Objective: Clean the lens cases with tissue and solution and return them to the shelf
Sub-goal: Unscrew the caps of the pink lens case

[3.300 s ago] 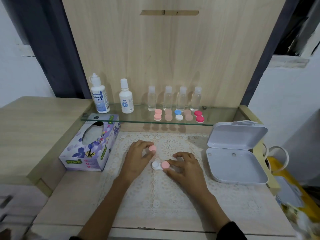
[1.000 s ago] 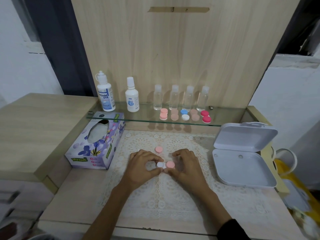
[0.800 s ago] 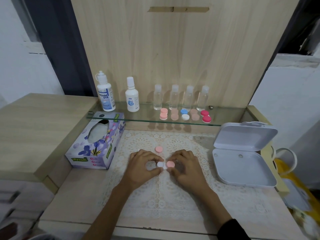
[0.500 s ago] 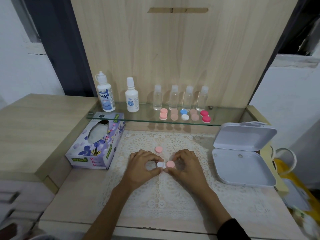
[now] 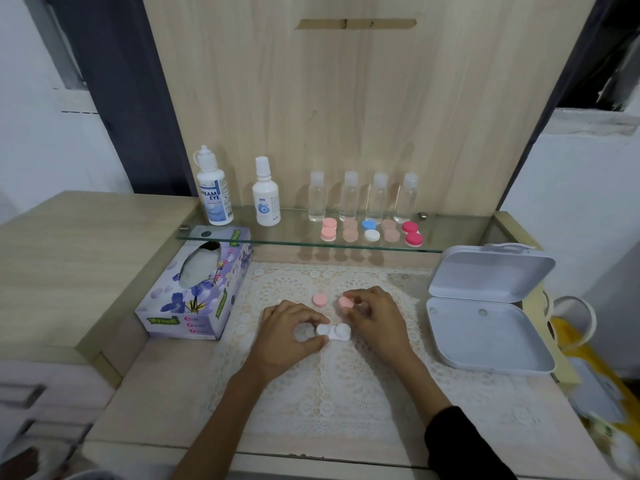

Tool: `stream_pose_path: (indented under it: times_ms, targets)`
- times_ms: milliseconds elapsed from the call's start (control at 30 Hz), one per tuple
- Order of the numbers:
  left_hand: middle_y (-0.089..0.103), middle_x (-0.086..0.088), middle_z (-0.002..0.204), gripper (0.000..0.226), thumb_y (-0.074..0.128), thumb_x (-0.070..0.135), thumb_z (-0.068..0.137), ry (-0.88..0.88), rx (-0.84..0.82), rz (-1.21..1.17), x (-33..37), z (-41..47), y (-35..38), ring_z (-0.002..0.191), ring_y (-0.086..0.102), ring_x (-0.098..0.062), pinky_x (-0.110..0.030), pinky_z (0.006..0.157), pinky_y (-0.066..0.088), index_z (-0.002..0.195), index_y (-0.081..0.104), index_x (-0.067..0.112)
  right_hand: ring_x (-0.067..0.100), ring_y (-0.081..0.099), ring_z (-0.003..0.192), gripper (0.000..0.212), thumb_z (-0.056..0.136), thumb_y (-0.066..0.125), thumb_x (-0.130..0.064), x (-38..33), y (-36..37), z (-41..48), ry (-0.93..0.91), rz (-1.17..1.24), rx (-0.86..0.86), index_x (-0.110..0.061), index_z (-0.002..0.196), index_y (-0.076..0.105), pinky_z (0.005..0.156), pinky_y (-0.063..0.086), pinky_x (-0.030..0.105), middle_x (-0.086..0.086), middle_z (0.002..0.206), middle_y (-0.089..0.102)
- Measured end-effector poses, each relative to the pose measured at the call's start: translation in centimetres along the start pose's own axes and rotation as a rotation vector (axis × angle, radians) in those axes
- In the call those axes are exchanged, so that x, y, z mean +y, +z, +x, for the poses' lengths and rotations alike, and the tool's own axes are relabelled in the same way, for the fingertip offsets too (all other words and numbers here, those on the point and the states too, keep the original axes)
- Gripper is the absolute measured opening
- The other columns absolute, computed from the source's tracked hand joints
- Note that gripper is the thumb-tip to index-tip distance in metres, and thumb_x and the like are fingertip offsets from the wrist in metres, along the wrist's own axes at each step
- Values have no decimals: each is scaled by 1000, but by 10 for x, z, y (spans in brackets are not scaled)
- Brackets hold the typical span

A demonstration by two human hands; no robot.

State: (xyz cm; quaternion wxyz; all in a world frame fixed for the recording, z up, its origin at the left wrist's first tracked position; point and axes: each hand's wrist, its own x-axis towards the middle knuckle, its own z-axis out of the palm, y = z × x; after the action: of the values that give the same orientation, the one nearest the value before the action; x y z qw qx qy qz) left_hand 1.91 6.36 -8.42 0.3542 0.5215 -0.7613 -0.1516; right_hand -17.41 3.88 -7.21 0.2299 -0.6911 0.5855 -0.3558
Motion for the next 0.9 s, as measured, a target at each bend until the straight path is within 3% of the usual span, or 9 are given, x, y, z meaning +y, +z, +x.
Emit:
stream_pose_path:
  times_ms: [133,267,400,533,667,767,900]
  targets:
    - [59,37,89,23,57,59,65,-3,4,4,1,0,0,100,46,8,-15,92,20,88,59,54,13,48,105,32,90,65,-30,0,4,4,-29,-157,-25,-29,122,66,69,41,29,-6,104,55]
    - [59,36,90,25,57,58,66,2,10,7,1,-1,0,99,47,7,-17,93,21,89,61,52,13,47,103,40,90,66,-28,2,1,1,-53,-102,-36,-29,129,60,73,42,30,-6,102,54]
    - [59,35,89,24,57,58,66,6,11,13,2,-1,-1,98,47,7,-16,92,21,89,60,52,8,51,98,27,86,71,-26,5,-5,-11,-75,156,-28,-30,112,69,78,38,24,-12,97,58]
    - [60,35,89,23,57,57,66,4,18,18,3,-1,-1,99,47,6,-15,92,21,89,60,52,-1,45,104,33,67,82,-41,8,-11,-25,-103,137,-128,-40,99,71,88,34,18,-18,102,58]
    - [59,33,92,24,56,57,68,8,5,34,3,-1,-1,99,47,6,-19,92,24,91,60,51,-3,42,104,32,70,80,-37,12,-10,-28,-126,94,-105,-44,99,70,93,34,28,-22,100,58]
    - [57,29,99,33,54,58,71,23,-15,90,4,-2,-2,101,47,6,-24,92,26,100,61,44,-3,43,104,29,70,70,-42,11,-8,-28,-130,89,-86,-44,99,70,94,34,31,-22,99,59]
    - [48,21,121,62,46,64,74,-3,-25,164,4,-6,-2,113,44,-2,-26,97,28,127,51,32,-4,43,103,28,70,68,-44,10,-8,-28,-140,77,-78,-47,98,68,95,34,34,-23,98,59]
